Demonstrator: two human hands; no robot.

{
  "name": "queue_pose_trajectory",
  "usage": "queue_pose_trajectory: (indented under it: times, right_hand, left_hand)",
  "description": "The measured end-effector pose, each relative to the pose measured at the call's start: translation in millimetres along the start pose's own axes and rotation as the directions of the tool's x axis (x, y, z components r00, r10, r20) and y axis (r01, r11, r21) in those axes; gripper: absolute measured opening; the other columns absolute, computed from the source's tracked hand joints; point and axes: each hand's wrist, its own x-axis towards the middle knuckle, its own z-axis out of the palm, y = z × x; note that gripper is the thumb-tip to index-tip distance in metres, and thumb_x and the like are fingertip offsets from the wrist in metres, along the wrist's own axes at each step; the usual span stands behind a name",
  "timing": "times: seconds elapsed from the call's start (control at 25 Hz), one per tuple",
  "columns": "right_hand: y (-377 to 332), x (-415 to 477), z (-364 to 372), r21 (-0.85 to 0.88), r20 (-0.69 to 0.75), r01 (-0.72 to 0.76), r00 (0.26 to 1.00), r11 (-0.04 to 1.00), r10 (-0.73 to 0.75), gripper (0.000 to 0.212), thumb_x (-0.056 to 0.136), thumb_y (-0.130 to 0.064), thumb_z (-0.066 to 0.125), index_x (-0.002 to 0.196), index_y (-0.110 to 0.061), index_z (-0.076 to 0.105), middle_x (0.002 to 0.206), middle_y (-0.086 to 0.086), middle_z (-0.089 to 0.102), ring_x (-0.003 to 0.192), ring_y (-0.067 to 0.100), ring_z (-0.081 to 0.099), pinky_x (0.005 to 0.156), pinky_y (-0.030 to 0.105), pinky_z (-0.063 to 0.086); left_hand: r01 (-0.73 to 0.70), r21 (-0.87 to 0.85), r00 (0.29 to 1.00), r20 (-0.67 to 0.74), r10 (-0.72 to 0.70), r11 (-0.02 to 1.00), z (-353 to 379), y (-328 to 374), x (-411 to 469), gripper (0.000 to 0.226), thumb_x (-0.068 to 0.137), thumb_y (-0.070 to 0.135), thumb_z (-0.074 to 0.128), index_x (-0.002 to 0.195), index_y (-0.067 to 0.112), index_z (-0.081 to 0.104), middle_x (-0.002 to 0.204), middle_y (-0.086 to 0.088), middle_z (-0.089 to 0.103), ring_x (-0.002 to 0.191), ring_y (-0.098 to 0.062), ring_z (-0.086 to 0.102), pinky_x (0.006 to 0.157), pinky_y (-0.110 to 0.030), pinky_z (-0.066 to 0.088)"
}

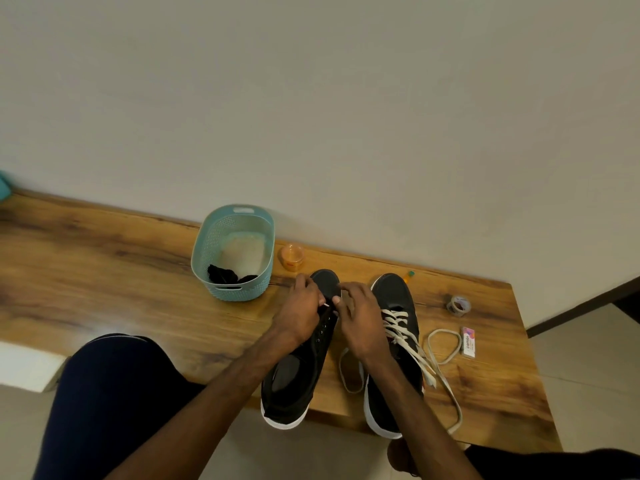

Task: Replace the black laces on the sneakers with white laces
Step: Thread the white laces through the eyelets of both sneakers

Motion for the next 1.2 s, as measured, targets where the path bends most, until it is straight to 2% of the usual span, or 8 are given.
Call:
queue_pose_trajectory:
  times: [0.08, 0.2, 0.28, 0.44, 0.64, 0.76, 0.88, 1.2]
  right_hand:
    - [-9.5, 4.1, 7.6, 0.046, 0.084, 0.057, 0.995, 0.997, -0.061, 0.019, 0.099, -0.024, 0.057, 0.11, -0.014, 0.069, 0.103, -0.004, 0.066, 0.093, 0.007, 0.057, 0.084, 0.026, 0.047]
    - [-12.1, 5.6, 19.6, 0.157, 0.09, -0.023, 0.996, 0.987, 0.009, 0.014, 0.096, -0.023, 0.063, 0.094, -0.014, 0.074, 0.08, -0.006, 0.068, 0.072, 0.005, 0.061, 0.066, 0.023, 0.048]
    - [-11.1, 7.5, 22.4, 0.237, 0.044, -0.086, 0.996, 0.968, 0.077, 0.011, 0.093, -0.023, 0.068, 0.094, -0.016, 0.076, 0.08, -0.009, 0.07, 0.075, 0.001, 0.064, 0.068, 0.017, 0.048]
    - [-10.7, 14.0, 26.6, 0.317, 0.059, -0.187, 0.982, 0.93, 0.178, 0.011, 0.092, -0.022, 0.069, 0.087, -0.015, 0.077, 0.074, -0.005, 0.073, 0.074, 0.01, 0.069, 0.073, 0.032, 0.057]
    - [-5.9, 19.3, 27.7, 0.28, 0.088, -0.242, 0.97, 0.929, 0.226, 0.013, 0.092, -0.018, 0.068, 0.1, -0.015, 0.079, 0.092, -0.004, 0.076, 0.087, 0.008, 0.069, 0.083, 0.033, 0.057]
    - [-10.1, 18.2, 26.1, 0.249, 0.064, -0.232, 0.973, 0.94, 0.224, 0.014, 0.09, -0.014, 0.07, 0.101, -0.014, 0.079, 0.095, -0.003, 0.076, 0.088, 0.006, 0.069, 0.084, 0.028, 0.056]
    - [-15.9, 19.1, 25.2, 0.266, 0.064, -0.268, 0.963, 0.926, 0.261, 0.012, 0.083, -0.01, 0.077, 0.095, -0.014, 0.077, 0.084, -0.002, 0.075, 0.078, 0.008, 0.069, 0.077, 0.026, 0.057]
    - [-25.3, 18.0, 41.4, 0.328, 0.012, -0.311, 0.946, 0.892, 0.325, 0.025, 0.073, -0.005, 0.084, 0.083, -0.014, 0.064, 0.07, 0.0, 0.07, 0.071, 0.017, 0.069, 0.071, 0.035, 0.058]
  left_hand:
    - [0.025, -0.08, 0.999, -0.034, -0.028, 0.996, -7.0, -3.2, -0.7, 0.014, 0.095, 0.003, 0.051, 0.107, 0.007, 0.057, 0.125, -0.011, 0.042, 0.098, -0.02, 0.054, 0.088, -0.026, 0.044]
    - [0.082, -0.222, 0.994, -0.046, -0.095, 0.972, -14.1, -9.1, -3.2, 0.014, 0.1, 0.009, 0.045, 0.106, 0.006, 0.057, 0.122, -0.009, 0.042, 0.095, -0.017, 0.052, 0.086, -0.021, 0.038]
    - [0.091, -0.256, 0.994, -0.036, -0.103, 0.962, -14.4, -10.7, -5.3, 0.015, 0.102, 0.013, 0.046, 0.108, 0.008, 0.059, 0.122, -0.007, 0.042, 0.097, -0.014, 0.05, 0.088, -0.019, 0.036]
    - [0.148, -0.299, 0.987, -0.017, -0.161, 0.943, -15.9, -16.1, -3.9, 0.014, 0.098, 0.018, 0.056, 0.11, 0.012, 0.061, 0.123, -0.005, 0.045, 0.105, -0.014, 0.052, 0.092, -0.022, 0.039]
    - [0.247, -0.119, 0.968, 0.077, -0.24, 0.962, -14.5, -21.6, -10.8, 0.055, 0.079, 0.042, 0.077, 0.121, 0.014, 0.055, 0.122, -0.007, 0.048, 0.114, -0.023, 0.051, 0.096, -0.034, 0.045]
    - [0.257, -0.123, 0.966, 0.021, -0.256, 0.959, -15.3, -16.7, -9.1, 0.039, 0.078, 0.037, 0.075, 0.107, 0.013, 0.063, 0.106, -0.004, 0.063, 0.096, -0.021, 0.062, 0.082, -0.03, 0.051]
    - [0.265, -0.235, 0.962, 0.002, -0.272, 0.935, -18.5, -24.9, -6.8, 0.018, 0.082, 0.028, 0.065, 0.088, 0.013, 0.075, 0.085, -0.004, 0.074, 0.081, -0.02, 0.068, 0.078, -0.037, 0.057]
    - [0.267, -0.451, 0.962, 0.078, -0.26, 0.852, -21.6, -39.9, -8.3, 0.026, 0.085, 0.015, 0.055, 0.096, 0.018, 0.079, 0.087, -0.002, 0.076, 0.083, -0.02, 0.071, 0.078, -0.043, 0.058]
